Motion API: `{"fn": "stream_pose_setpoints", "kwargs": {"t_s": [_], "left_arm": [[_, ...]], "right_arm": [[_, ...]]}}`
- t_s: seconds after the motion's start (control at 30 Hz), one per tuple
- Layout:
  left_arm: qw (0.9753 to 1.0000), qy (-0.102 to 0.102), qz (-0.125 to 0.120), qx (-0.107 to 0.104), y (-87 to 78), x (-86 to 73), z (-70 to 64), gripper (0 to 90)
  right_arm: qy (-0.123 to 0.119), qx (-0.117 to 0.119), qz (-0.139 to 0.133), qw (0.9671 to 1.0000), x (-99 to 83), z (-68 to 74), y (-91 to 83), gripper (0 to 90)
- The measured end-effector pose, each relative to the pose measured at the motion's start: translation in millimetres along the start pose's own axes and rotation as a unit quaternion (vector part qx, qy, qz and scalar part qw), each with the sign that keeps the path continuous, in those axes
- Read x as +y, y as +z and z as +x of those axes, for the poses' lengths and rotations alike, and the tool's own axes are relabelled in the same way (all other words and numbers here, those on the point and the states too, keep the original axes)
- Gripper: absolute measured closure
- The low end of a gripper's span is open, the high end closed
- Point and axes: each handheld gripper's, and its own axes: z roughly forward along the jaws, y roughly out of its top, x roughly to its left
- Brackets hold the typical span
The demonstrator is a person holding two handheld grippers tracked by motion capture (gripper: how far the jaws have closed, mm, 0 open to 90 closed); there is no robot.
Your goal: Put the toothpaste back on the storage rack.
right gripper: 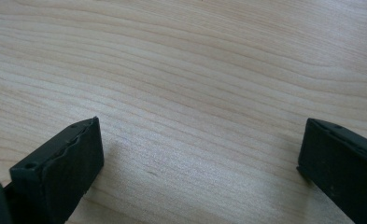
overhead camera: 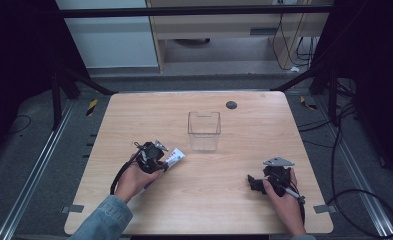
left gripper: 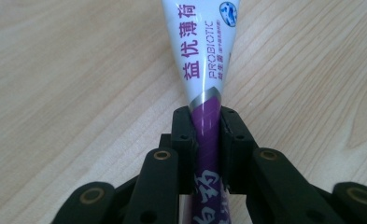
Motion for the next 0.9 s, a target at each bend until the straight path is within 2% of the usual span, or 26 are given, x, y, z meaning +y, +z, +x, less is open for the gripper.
{"fn": "stream_pose_setpoints", "kwargs": {"t_s": [0.07, 0.17, 0.2, 0.3, 0.43, 0.8, 0.9], "left_arm": [[1.0000, 0.002, -0.007, 0.004, -4.5, 0.7, -0.1, 77.7], [0.9993, 0.003, -0.036, 0.011, -14.7, 1.0, 1.6, 77.7], [0.9993, 0.003, -0.036, 0.011, -14.7, 1.0, 1.6, 77.7], [0.9976, -0.001, -0.066, 0.023, -23.3, 0.6, 3.7, 77.7], [0.9961, -0.003, -0.085, 0.026, -32.1, 1.7, 4.9, 77.7], [0.9931, 0.002, -0.112, 0.034, -49.8, 11.6, 9.5, 77.7], [0.9929, 0.005, -0.114, 0.034, -53.2, 15.6, 10.4, 77.8]], "right_arm": [[0.000, 0.000, 0.000, 1.0000, 0.0, 0.0, 0.0, 0.3], [0.000, -0.001, 0.000, 1.0000, 0.0, 0.0, 0.1, 0.3], [0.000, -0.001, 0.000, 1.0000, 0.0, 0.0, 0.1, 0.3], [0.000, 0.000, 0.000, 1.0000, 0.0, 0.1, 0.1, 0.3], [0.000, 0.000, 0.000, 1.0000, 0.0, 0.1, 0.1, 0.3], [0.000, -0.001, 0.000, 1.0000, 0.0, 0.1, 0.1, 0.3], [0.000, -0.001, 0.000, 1.0000, 0.0, 0.1, 0.1, 0.3]]}}
